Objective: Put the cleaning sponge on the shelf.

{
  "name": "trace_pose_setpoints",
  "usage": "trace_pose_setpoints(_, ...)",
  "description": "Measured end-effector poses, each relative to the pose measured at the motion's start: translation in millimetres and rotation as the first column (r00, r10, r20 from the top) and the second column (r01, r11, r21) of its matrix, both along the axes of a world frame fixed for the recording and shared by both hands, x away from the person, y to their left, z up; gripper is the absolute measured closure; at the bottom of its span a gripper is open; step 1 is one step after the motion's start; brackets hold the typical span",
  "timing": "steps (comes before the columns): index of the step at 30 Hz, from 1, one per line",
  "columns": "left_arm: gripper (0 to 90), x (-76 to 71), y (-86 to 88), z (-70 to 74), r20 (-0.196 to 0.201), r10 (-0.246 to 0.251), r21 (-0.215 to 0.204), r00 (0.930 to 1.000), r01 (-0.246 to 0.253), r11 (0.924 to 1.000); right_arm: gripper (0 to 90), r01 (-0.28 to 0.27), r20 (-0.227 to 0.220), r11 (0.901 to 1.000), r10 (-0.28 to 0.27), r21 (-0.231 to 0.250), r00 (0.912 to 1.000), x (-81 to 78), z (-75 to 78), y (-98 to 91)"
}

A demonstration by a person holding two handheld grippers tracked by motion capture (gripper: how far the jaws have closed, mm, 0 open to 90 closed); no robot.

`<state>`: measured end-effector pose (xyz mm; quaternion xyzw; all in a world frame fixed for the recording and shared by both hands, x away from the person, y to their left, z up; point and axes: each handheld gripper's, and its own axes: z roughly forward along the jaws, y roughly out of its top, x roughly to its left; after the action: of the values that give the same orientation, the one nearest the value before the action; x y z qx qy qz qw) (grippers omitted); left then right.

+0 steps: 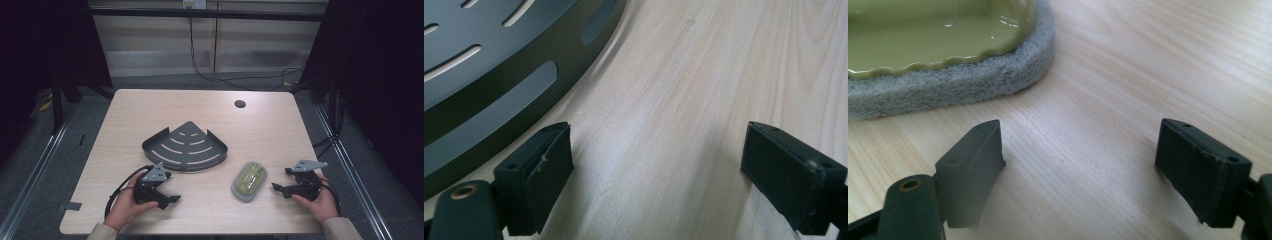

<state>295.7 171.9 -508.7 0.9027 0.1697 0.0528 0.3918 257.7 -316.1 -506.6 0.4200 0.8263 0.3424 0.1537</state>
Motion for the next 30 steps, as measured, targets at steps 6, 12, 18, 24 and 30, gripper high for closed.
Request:
trace_pose_setpoints(6, 11.9, 0.3, 0.2, 0.0, -0.008, 0.002, -0.005, 1.0, -0.002, 1.0, 26.3, 0.096, -0.198, 0.9935, -0.106, -0.061, 0.9745, 8.1, 21.6, 11.1)
trace_pose_setpoints(12, 11.8, 0.3, 0.2, 0.0, -0.009, 0.001, -0.005, 1.0, -0.002, 1.0, 26.4, 0.119, -0.299, 0.9888, -0.141, -0.09, 0.944, 10.6, 44.2, 30.1)
trace_pose_setpoints(18, 11.5, 0.3, 0.2, -0.1, -0.006, -0.003, -0.002, 1.0, 0.003, 1.0, 27.9, 0.061, -0.371, 0.9919, -0.099, -0.111, 0.9234, 19.4, 72.2, 56.2)
trace_pose_setpoints(24, 11.5, 0.5, 0.2, 0.0, -0.009, 0.0, -0.006, 1.0, 0.0, 1.0, 27.9, 0.021, -0.384, 0.988, -0.079, -0.153, 0.9198, 26.7, 87.4, 74.9)
trace_pose_setpoints(30, 11.6, 0.7, 0.3, -0.2, -0.014, 0.003, -0.014, 0.9999, -0.003, 0.9999, 29.2, 0.001, -0.398, 0.9831, -0.075, -0.183, 0.9145, 34.7, 98.8, 89.2)
